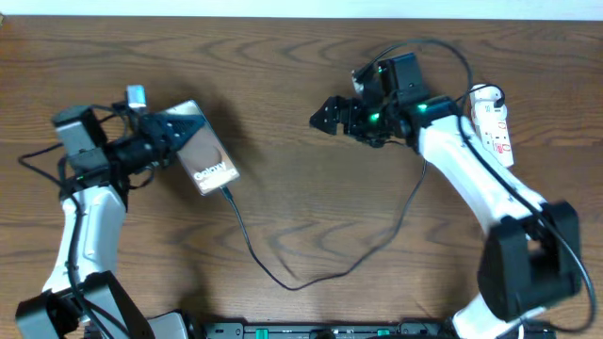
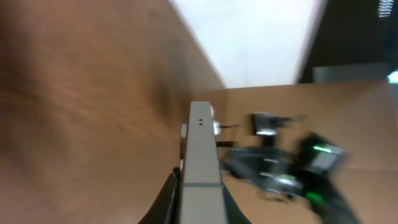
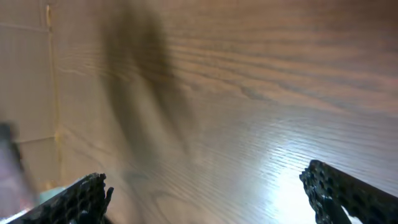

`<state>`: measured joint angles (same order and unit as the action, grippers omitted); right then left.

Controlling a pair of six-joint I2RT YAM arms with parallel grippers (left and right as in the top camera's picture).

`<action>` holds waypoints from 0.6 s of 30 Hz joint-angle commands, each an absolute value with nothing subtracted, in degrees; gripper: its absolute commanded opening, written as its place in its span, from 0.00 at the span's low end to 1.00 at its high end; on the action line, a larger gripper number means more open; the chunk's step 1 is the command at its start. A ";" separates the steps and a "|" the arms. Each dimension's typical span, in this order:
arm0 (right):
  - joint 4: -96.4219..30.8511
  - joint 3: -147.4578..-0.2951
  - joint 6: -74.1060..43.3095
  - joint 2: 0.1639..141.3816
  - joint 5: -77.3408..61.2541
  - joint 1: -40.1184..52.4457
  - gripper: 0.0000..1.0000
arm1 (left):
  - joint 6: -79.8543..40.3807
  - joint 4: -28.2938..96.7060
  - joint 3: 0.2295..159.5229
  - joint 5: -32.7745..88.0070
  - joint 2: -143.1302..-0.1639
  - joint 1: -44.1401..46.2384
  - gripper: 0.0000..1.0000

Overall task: Plug charger to phone and switch on socket
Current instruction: 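Release the plug and lift the right gripper away toward the power strip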

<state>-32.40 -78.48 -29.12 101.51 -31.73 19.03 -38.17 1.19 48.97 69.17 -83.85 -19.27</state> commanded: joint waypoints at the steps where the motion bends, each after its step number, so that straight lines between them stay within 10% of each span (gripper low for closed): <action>1: -35.35 -81.14 -24.53 95.92 -23.83 18.85 0.99 | -32.40 4.51 49.69 61.36 -86.02 -15.75 0.07; 18: -50.17 -81.17 -23.53 82.08 -13.39 18.85 0.99 | -30.46 6.63 49.69 51.68 -101.69 -6.72 0.08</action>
